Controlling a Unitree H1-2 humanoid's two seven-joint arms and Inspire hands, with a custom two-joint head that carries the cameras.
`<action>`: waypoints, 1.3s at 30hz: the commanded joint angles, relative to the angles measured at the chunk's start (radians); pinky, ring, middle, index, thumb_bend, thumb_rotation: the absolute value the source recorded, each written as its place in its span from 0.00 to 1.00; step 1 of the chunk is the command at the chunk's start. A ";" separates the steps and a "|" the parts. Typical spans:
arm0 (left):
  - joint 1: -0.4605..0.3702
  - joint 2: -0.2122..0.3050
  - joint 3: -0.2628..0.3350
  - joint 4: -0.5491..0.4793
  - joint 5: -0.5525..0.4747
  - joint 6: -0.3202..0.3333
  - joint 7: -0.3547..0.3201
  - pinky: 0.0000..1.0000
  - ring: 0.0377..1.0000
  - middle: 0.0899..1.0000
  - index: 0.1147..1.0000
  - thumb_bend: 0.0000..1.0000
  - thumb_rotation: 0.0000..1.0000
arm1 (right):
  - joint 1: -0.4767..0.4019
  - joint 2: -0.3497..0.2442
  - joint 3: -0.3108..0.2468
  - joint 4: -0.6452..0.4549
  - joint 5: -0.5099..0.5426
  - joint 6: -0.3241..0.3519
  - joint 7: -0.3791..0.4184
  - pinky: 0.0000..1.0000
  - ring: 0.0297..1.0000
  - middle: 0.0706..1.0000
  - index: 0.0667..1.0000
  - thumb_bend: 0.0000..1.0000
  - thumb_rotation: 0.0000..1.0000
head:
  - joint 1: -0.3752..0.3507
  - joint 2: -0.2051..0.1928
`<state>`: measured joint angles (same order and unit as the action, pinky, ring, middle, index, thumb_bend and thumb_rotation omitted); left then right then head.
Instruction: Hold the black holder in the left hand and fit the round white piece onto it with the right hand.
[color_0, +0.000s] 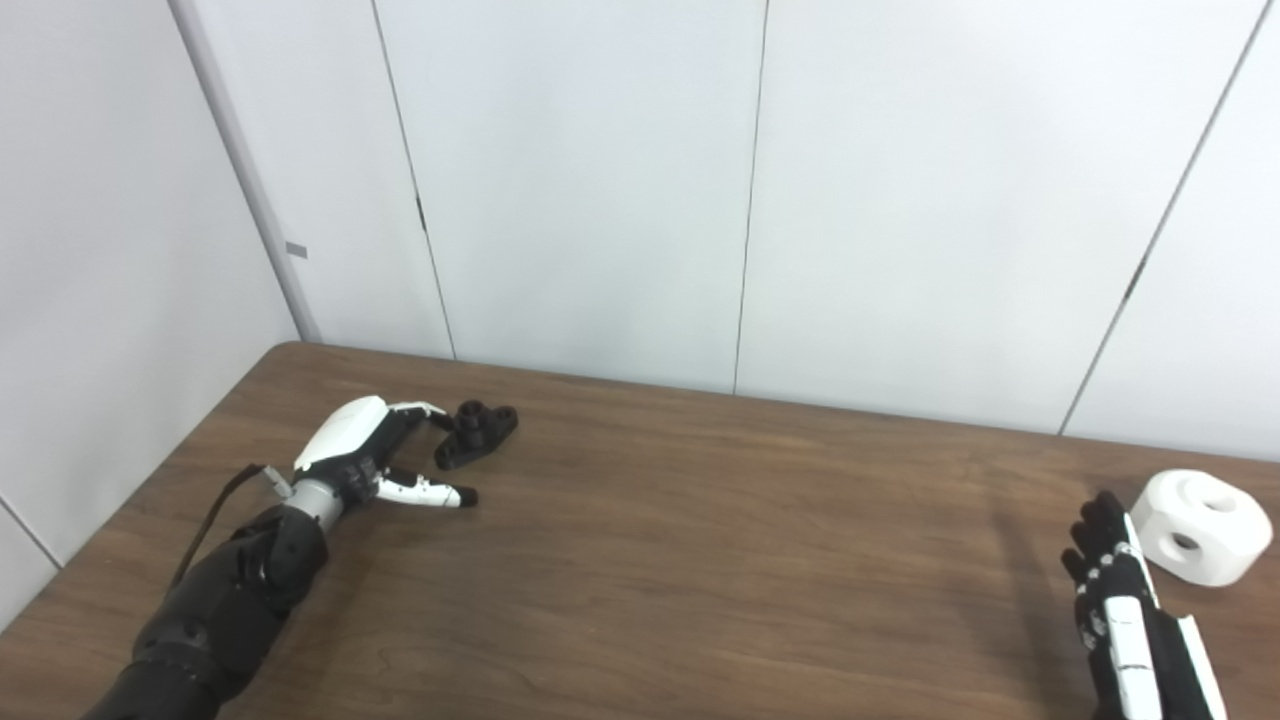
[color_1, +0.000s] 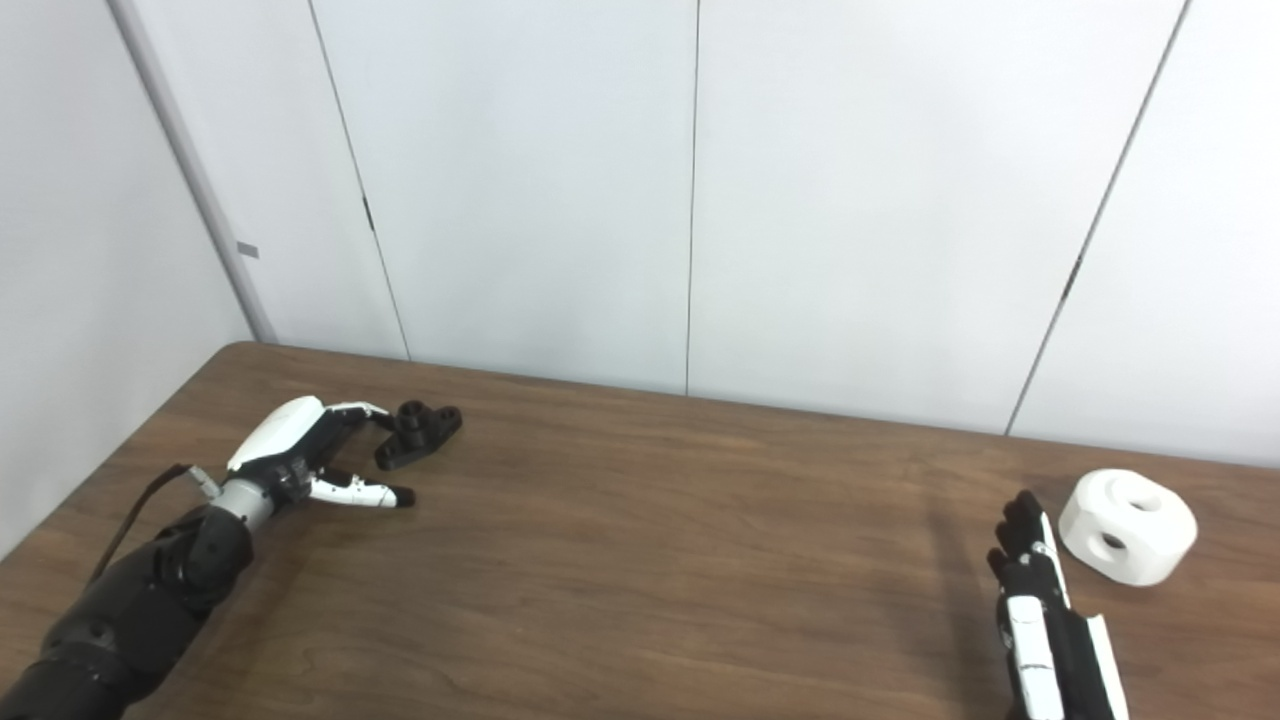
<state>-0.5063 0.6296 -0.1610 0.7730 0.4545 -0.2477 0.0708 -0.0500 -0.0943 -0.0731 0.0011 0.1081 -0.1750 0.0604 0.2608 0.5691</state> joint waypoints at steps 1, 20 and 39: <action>-0.025 0.009 0.009 0.025 -0.013 0.019 -0.007 0.93 0.91 0.84 0.73 1.00 0.29 | 0.023 0.011 -0.002 -0.016 0.013 -0.031 0.001 1.00 1.00 1.00 1.00 0.40 0.88 | 0.001 0.001; -0.085 -0.047 0.021 0.128 -0.044 0.016 0.042 0.84 0.88 0.82 0.71 1.00 0.27 | 0.031 0.026 -0.003 -0.045 0.002 -0.030 -0.011 1.00 1.00 1.00 1.00 0.43 0.89 | -0.015 0.008; -0.090 -0.027 -0.020 0.144 -0.031 -0.018 0.025 0.88 0.88 0.80 0.68 1.00 0.25 | 0.027 0.042 0.003 -0.076 -0.014 -0.005 -0.029 0.99 1.00 1.00 1.00 0.44 0.88 | -0.039 0.021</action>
<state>-0.5900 0.5870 -0.1664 0.9011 0.4187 -0.2589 0.1332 -0.0094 -0.0555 -0.0707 -0.0532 0.0933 -0.1626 0.0341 0.2240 0.5890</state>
